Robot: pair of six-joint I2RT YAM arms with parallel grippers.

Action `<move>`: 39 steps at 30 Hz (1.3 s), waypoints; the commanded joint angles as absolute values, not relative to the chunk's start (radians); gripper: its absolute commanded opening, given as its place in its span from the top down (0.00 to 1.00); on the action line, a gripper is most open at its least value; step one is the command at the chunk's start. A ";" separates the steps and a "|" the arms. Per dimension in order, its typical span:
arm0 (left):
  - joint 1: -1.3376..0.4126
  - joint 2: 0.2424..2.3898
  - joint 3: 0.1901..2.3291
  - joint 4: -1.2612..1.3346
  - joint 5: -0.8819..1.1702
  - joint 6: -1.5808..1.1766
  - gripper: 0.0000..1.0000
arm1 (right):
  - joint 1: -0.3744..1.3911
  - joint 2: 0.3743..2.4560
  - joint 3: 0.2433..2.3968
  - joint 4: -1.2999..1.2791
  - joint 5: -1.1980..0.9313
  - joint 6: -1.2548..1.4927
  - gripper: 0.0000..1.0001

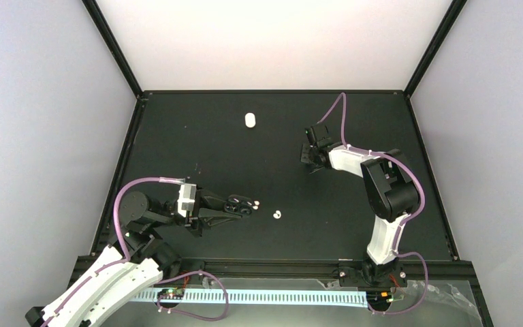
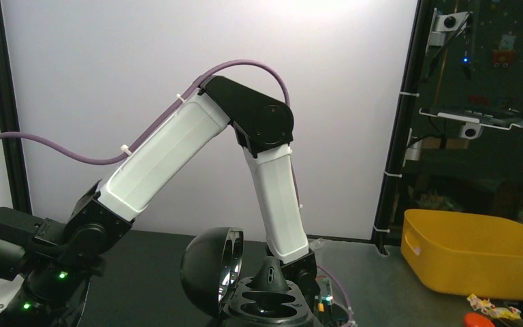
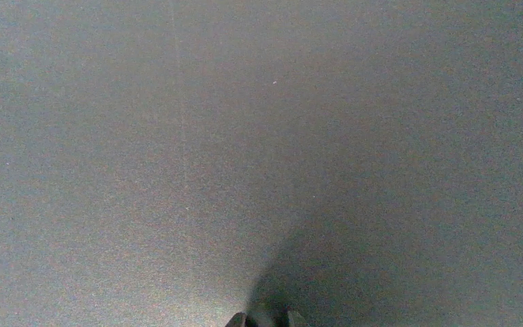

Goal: Insert the wireless bluetooth earbuds into the charging case
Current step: Pick up the earbud from the center of the board.

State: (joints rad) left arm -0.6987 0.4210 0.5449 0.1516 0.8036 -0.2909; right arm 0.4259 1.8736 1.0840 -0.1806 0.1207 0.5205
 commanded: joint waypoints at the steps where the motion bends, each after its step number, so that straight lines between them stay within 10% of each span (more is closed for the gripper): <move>1: -0.694 0.428 0.549 0.190 0.820 -0.301 0.98 | 0.431 1.844 1.071 -0.190 0.125 0.512 0.85; 39: -0.695 0.430 0.548 0.190 0.821 -0.301 0.98 | 0.431 1.814 1.054 -0.174 0.114 0.509 0.94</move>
